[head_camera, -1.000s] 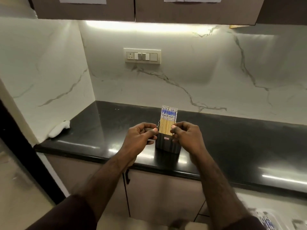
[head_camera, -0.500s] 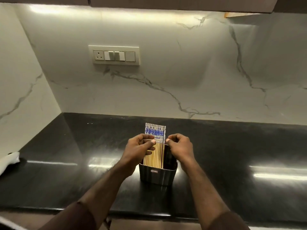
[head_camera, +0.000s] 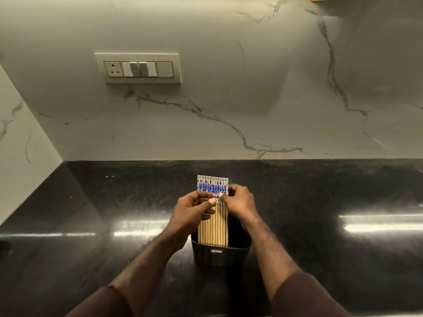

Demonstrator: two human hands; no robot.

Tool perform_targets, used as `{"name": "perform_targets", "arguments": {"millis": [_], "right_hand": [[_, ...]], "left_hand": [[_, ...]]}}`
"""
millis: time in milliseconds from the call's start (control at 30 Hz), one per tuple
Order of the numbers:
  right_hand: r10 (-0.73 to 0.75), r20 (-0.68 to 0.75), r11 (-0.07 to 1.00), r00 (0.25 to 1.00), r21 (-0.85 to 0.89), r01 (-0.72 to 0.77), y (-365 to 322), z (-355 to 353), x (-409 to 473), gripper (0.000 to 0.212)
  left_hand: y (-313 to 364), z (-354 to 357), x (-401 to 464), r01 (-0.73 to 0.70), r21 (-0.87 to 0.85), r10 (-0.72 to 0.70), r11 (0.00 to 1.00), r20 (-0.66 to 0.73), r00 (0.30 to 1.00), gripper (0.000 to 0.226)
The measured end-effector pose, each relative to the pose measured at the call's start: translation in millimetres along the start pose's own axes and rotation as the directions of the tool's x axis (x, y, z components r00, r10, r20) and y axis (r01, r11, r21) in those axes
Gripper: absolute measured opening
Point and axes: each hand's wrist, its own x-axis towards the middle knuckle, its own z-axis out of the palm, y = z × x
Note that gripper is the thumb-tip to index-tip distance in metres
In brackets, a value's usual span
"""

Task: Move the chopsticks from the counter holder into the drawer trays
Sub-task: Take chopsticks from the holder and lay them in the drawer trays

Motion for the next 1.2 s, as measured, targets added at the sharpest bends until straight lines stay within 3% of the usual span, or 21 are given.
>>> {"name": "perform_targets", "arguments": {"millis": [167,300,433,600,767,967,1200], "right_hand": [[0.027,0.005,1.0,1.0,-0.008,-0.027,-1.0,2.6,6.5,0.002],[0.029,0.016,1.0,0.999,0.006,-0.029,-2.4,-0.3,7.2,0.013],[0.019,-0.008,0.999,1.0,0.03,-0.019,-1.3,-7.8,4.0,0.007],[-0.064,0.07,0.996,0.995,0.071,0.059,-12.2,-32.2,-8.5,0.007],[-0.202,0.173,0.967,0.964,0.193,0.168,-40.3,-59.7,-25.2,0.012],[-0.323,0.18,0.922,0.929,0.28,0.267,-65.7,-83.6,-37.6,0.01],[-0.39,0.173,0.88,0.904,0.357,0.312,-78.9,-95.8,-52.2,0.008]], "left_hand": [[-3.0,-5.7,7.7,0.014,-0.006,-0.014,1.0,0.001,1.0,0.016],[-4.0,-5.5,11.9,0.01,-0.008,-0.01,1.0,0.006,1.0,0.014],[-4.7,-1.5,13.2,-0.001,0.015,0.001,1.0,0.013,1.0,0.015],[-2.4,6.4,9.7,-0.05,0.065,0.049,0.997,0.022,0.999,0.023],[10.6,18.0,2.6,-0.119,0.005,0.118,0.993,0.134,0.984,0.038],[34.4,26.2,-6.9,-0.266,0.076,0.246,0.961,0.208,0.947,0.024],[56.1,29.2,-24.5,-0.323,0.043,0.306,0.945,0.23,0.924,0.019]]}}
